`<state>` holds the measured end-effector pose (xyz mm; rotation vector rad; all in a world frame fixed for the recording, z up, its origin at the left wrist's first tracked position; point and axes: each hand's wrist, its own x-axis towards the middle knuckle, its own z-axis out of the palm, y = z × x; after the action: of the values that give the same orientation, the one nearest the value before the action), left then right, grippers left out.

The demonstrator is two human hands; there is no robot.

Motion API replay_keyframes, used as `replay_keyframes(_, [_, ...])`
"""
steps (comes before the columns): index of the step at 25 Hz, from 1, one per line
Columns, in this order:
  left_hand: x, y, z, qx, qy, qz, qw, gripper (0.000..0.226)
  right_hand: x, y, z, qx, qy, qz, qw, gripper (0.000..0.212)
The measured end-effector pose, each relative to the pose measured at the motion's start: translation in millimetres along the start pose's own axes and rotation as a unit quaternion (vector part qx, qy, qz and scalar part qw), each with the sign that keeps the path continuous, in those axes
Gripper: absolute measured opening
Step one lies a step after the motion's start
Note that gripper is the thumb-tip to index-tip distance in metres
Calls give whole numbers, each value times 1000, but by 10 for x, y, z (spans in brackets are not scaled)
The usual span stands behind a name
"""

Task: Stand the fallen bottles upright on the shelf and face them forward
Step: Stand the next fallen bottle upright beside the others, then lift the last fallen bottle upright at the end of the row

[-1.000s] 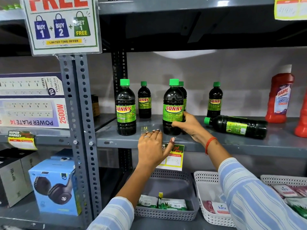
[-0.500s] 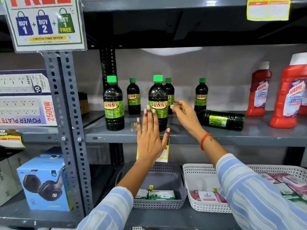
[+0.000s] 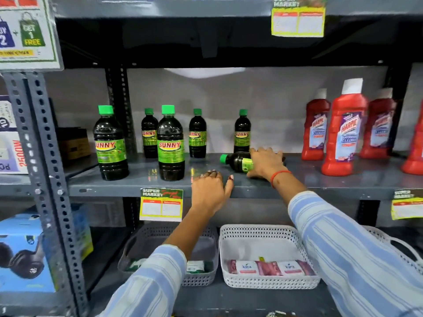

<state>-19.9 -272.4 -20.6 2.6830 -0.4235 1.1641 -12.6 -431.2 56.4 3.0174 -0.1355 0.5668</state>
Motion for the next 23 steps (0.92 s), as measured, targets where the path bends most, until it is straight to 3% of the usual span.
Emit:
replay_keyframes(4, [7, 2, -44, 21, -10, 10, 1000, 61, 16, -2, 12, 29, 74, 0, 997, 66])
replay_keyframes(7, [3, 1, -1, 13, 1, 7, 1000, 62, 46, -12, -38, 179, 108, 10, 978, 59])
replay_keyframes(9, [-11, -10, 18, 13, 13, 12, 1000, 61, 71, -51, -64, 349, 136, 25, 927, 54])
replay_keyframes(11, [-16, -29, 26, 11, 25, 27, 999, 63, 75, -99, -30, 514, 149, 37, 844, 44])
replay_keyframes(13, [-7, -49, 27, 10, 34, 38, 999, 66, 49, -131, 50, 612, 146, 32, 776, 38])
replay_keyframes(16, [1, -51, 33, 14, 41, 39, 998, 68, 64, -131, 171, 685, 136, 27, 715, 38])
replay_keyframes(19, [12, -55, 11, 12, 39, 46, 998, 67, 148, -132, 236, 671, 117, 43, 731, 47])
replay_keyframes(22, [15, -152, -47, 3, 37, 56, 998, 59, 159, -159, 270, 548, 126, 70, 824, 79])
replay_keyframes(23, [5, -182, -70, 7, 48, 57, 997, 56, 160, -161, 275, 530, 127, 75, 835, 86])
